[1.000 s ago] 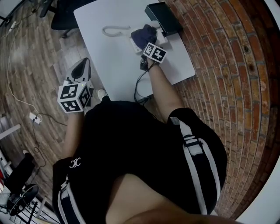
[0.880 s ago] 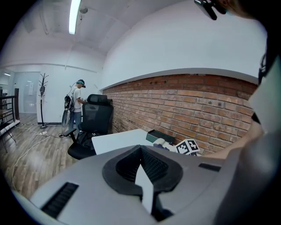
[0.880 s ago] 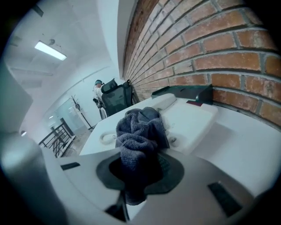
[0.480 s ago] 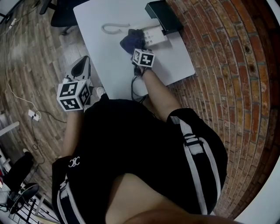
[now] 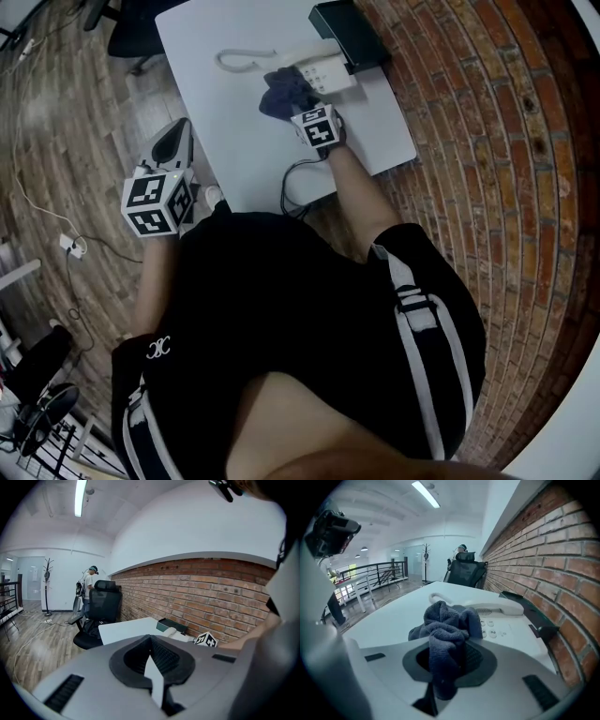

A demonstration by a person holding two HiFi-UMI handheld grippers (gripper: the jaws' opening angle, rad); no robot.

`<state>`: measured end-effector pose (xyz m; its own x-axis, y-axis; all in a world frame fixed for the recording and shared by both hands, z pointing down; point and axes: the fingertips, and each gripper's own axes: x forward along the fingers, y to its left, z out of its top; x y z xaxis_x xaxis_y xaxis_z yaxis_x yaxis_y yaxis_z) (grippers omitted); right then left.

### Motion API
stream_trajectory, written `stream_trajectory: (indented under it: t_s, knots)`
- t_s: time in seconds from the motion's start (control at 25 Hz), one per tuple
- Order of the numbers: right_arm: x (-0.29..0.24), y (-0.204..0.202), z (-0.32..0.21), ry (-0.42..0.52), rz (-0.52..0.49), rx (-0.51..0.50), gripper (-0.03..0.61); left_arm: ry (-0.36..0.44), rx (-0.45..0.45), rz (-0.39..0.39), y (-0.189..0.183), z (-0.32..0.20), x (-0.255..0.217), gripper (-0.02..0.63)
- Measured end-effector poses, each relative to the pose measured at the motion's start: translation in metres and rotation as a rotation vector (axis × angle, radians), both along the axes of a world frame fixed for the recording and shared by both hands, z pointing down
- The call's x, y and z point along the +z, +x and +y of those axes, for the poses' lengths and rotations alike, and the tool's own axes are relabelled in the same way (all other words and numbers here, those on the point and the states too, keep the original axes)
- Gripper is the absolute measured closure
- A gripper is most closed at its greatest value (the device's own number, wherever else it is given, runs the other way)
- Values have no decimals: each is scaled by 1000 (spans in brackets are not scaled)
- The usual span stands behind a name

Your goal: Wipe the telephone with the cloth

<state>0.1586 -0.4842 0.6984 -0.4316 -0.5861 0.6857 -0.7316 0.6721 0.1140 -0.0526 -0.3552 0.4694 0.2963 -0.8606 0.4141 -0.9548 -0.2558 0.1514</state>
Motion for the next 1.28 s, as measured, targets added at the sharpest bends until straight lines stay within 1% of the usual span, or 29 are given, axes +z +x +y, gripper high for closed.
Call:
stream_trajectory:
  t_s: [0.12,0.2,0.24,0.4,0.64,0.72,0.8,0.88,1.0,1.08,1.16,1.2,1.28]
  knots:
    - [-2,8,-1,11,36,-35,518,-2,-6,1,0,3,0,620]
    - [-4,17,-6,47,91,-48,520,-2,-10,1,1,4,1,620]
    - [-5,23,-11,64,102,-41,520,-3,-11,0,0,4,2,620]
    - [-15,56,-29,46,57,63,520,-3,-12,4,1,6,2,620]
    - [-30,128,-63,75,40,317,518,-2,0,1,8,9,1,620]
    - [-34,139,-68,75,57,355,518,-2,3,-1,11,10,1,620]
    - [-38,138,-66,89,96,358,519,-1,2,-3,14,12,1,620]
    - [-40,136,-65,115,113,372,520,0,-1,-4,15,14,0,620]
    - [-45,142,-65,147,95,425,520,2,-7,-5,16,18,-1,620]
    - [-49,155,-64,156,74,495,526,1,-14,-3,16,22,-1,620]
    - [-48,167,-61,126,-11,556,529,-1,-18,0,15,24,1,620]
    - [-50,170,-59,116,-58,567,529,-3,-19,2,16,24,2,620]
    - [-56,173,-53,126,-114,565,531,-1,-21,9,17,23,2,620]
